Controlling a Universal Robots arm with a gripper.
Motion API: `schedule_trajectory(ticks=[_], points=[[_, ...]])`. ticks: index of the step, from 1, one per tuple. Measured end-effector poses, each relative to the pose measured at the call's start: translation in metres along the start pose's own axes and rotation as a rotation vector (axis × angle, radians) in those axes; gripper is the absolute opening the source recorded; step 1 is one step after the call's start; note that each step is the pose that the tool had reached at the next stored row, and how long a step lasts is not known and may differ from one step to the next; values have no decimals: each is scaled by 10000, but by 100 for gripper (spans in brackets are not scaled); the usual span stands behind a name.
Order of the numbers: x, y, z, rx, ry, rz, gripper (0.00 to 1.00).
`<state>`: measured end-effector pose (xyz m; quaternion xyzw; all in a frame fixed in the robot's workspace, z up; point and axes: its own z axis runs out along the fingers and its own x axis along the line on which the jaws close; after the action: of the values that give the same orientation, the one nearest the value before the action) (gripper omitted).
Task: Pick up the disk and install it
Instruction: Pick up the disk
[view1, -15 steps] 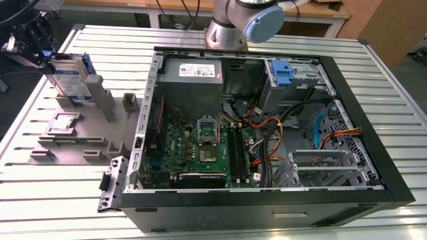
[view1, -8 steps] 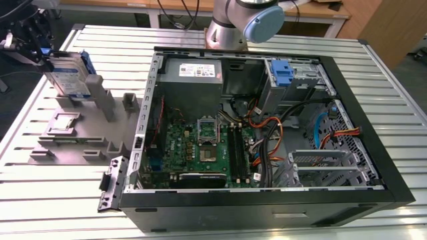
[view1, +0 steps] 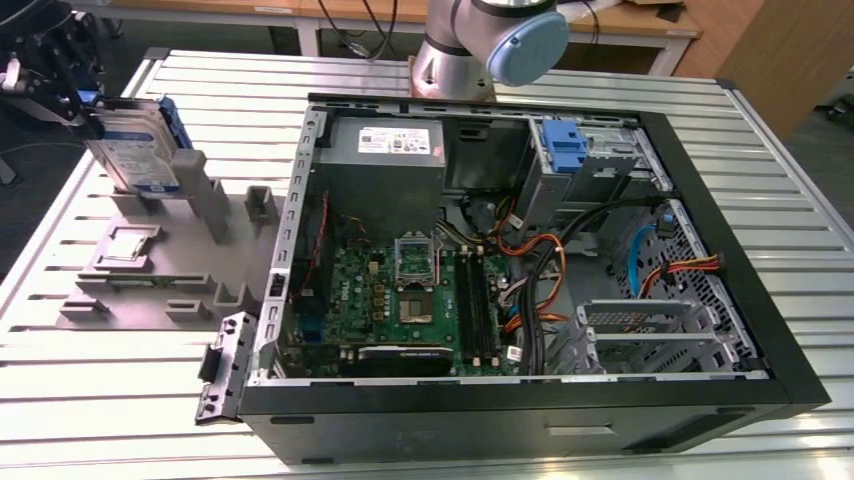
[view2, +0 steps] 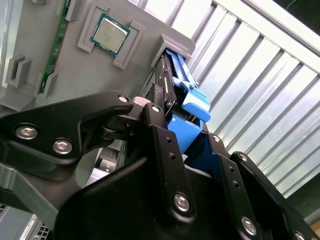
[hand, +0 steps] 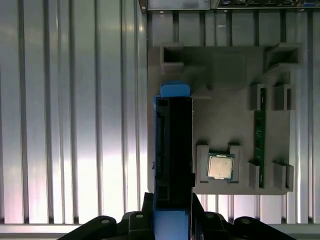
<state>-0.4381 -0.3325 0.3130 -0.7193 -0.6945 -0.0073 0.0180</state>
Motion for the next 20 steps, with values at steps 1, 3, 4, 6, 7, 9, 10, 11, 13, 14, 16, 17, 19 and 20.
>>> schedule_trajectory(ticks=[1,3,4,6,7,9,10,11,13,14,16,17,19,20], points=[[0,0,-7,0,-1,0,37],[1,0,-21,0,-3,0,37],[1,0,-28,0,-4,0,37],[1,-1,-43,0,-6,0,37],[2,-1,-51,0,-8,0,37],[2,-1,-68,-1,-10,0,37],[3,-1,-76,0,-10,0,37],[3,-1,-84,-1,-12,0,37],[4,-2,-99,-1,-14,0,37],[4,-2,-108,0,-16,0,37],[4,-2,-125,-1,-20,0,37],[5,-2,-133,-1,-22,0,37],[5,-2,-149,-1,-26,0,37],[5,-2,-157,-1,-29,0,37]])
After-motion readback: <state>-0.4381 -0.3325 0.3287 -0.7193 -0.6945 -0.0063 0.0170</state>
